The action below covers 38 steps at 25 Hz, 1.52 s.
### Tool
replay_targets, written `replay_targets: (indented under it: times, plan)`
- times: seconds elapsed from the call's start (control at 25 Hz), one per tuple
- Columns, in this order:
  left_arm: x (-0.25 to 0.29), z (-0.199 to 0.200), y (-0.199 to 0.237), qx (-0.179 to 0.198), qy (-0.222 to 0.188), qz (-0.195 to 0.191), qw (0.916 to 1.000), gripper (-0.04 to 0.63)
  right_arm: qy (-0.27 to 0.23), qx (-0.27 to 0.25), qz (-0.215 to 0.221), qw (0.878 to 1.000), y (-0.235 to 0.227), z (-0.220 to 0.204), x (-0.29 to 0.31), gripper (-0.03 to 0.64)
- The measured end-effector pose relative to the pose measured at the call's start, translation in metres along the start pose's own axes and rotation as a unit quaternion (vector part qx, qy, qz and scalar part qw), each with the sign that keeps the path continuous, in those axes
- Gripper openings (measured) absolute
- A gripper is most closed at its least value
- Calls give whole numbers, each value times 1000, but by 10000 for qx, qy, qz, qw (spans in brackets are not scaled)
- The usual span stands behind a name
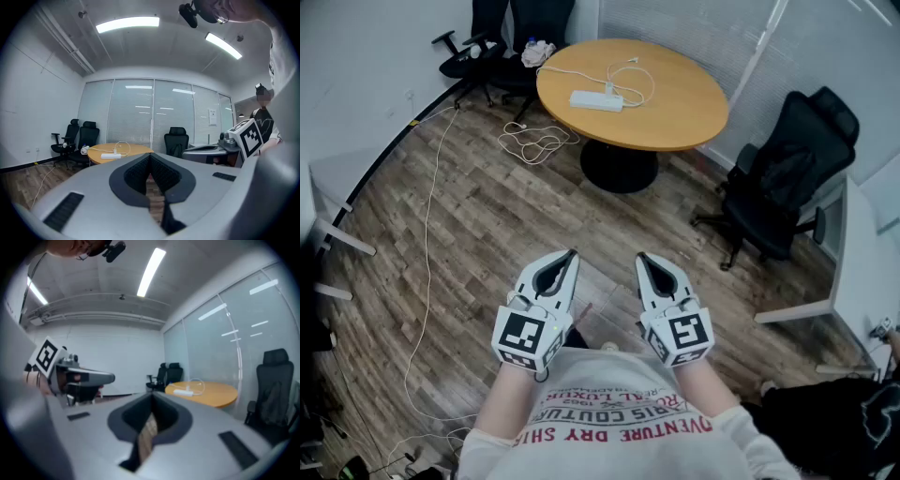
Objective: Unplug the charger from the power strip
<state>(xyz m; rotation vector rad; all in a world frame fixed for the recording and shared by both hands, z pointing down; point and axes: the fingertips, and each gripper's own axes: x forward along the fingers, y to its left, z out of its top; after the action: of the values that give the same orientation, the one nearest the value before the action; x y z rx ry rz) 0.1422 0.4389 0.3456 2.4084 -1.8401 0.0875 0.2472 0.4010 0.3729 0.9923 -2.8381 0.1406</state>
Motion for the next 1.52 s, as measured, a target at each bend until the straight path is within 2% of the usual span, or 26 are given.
replay_targets:
  times: [0.36, 0.64, 0.96, 1.2, 1.52]
  plan:
    - [11, -3, 1, -143, 15, 25, 9999, 34, 34, 44, -17, 10000, -11, -4, 3, 28]
    - [30, -11, 25, -290, 92, -65, 9995, 34, 64, 196, -166, 9996, -20, -6, 33, 28]
    - [68, 2, 117, -302, 34, -270, 9992, 34, 65, 220, -350, 9991, -17, 12, 124, 29]
    - [96, 22, 191, -202, 16, -456, 9988, 34, 15, 277, -686, 9973, -18, 33, 191, 29]
    - [144, 16, 252, -271, 130, -412, 9987, 34, 266, 377, -864, 9952, -49, 21, 260, 29]
